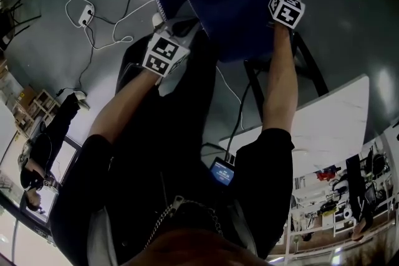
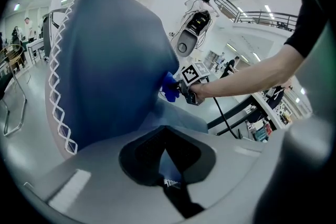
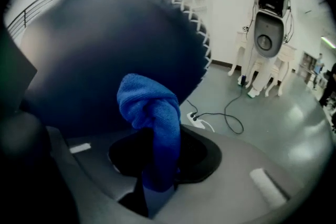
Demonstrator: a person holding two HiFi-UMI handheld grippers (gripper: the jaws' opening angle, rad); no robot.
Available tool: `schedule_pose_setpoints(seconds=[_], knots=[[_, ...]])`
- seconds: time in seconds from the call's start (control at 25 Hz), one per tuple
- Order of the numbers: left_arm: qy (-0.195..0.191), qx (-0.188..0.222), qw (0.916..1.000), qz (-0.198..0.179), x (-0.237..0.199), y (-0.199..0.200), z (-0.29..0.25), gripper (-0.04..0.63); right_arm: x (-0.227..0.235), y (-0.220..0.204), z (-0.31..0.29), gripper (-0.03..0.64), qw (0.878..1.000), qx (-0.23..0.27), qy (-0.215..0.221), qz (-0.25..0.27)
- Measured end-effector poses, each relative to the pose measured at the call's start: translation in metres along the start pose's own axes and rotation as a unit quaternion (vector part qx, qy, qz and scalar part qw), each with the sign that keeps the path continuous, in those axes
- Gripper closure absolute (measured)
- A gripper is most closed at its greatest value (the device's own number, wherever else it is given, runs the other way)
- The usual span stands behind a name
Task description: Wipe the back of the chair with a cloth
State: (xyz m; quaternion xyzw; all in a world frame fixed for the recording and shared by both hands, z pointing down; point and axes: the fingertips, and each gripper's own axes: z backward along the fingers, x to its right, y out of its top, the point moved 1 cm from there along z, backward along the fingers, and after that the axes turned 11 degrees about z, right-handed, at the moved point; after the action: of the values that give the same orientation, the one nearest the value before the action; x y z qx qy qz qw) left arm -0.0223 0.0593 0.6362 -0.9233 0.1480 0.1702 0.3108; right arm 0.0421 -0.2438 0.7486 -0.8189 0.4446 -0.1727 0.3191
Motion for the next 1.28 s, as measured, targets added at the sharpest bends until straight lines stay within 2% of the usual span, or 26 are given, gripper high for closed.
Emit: schedule_pose_setpoints(seconds=[0.08, 0.12, 0.2, 0.28, 0.48, 0.6, 0.72, 0.88, 1.04, 1.28], knots=[[-0.002, -0.001, 1.0000, 0.000, 0.001, -0.002, 0.000, 0.586, 0.000, -0.007, 0.008, 0.508, 1.000, 0.009, -0.017, -0.003], [-0.003, -0.001, 1.0000, 0.000, 0.001, -0.004, 0.000, 0.586, -0.008, -0.013, 0.010, 0.508, 1.000, 0.012, -0.011, 0.006], [-0.007, -0.001, 1.0000, -0.003, 0.003, -0.007, -0.001, 0.586, -0.036, -0.028, 0.013, 0.508, 0.999, 0.007, 0.025, 0.046], [-0.008, 0.001, 0.9999, -0.008, 0.005, -0.010, -0.003, 0.586, -0.075, -0.046, 0.014, 0.508, 0.992, -0.004, 0.080, 0.095], [0.000, -0.016, 0.9999, -0.005, -0.002, -0.024, 0.004, 0.586, -0.179, -0.094, 0.018, 0.508, 0.959, -0.043, 0.201, 0.192], [0.008, -0.016, 0.9998, 0.002, -0.008, -0.032, 0.009, 0.586, -0.226, -0.114, 0.021, 0.508, 0.940, -0.059, 0.253, 0.219], [0.020, -0.018, 0.9996, 0.013, -0.017, -0.040, 0.017, 0.586, -0.268, -0.115, 0.023, 0.508, 0.924, -0.058, 0.293, 0.238], [0.028, -0.019, 0.9993, 0.017, -0.020, -0.050, 0.026, 0.586, -0.311, -0.116, 0.021, 0.508, 0.910, -0.063, 0.325, 0.250], [0.034, -0.023, 0.9990, 0.016, -0.023, -0.057, 0.027, 0.586, -0.332, -0.119, 0.015, 0.508, 0.892, -0.071, 0.337, 0.293], [0.032, -0.023, 0.9991, 0.014, -0.023, -0.060, 0.028, 0.586, -0.319, -0.109, -0.004, 0.508, 0.902, -0.083, 0.321, 0.275]])
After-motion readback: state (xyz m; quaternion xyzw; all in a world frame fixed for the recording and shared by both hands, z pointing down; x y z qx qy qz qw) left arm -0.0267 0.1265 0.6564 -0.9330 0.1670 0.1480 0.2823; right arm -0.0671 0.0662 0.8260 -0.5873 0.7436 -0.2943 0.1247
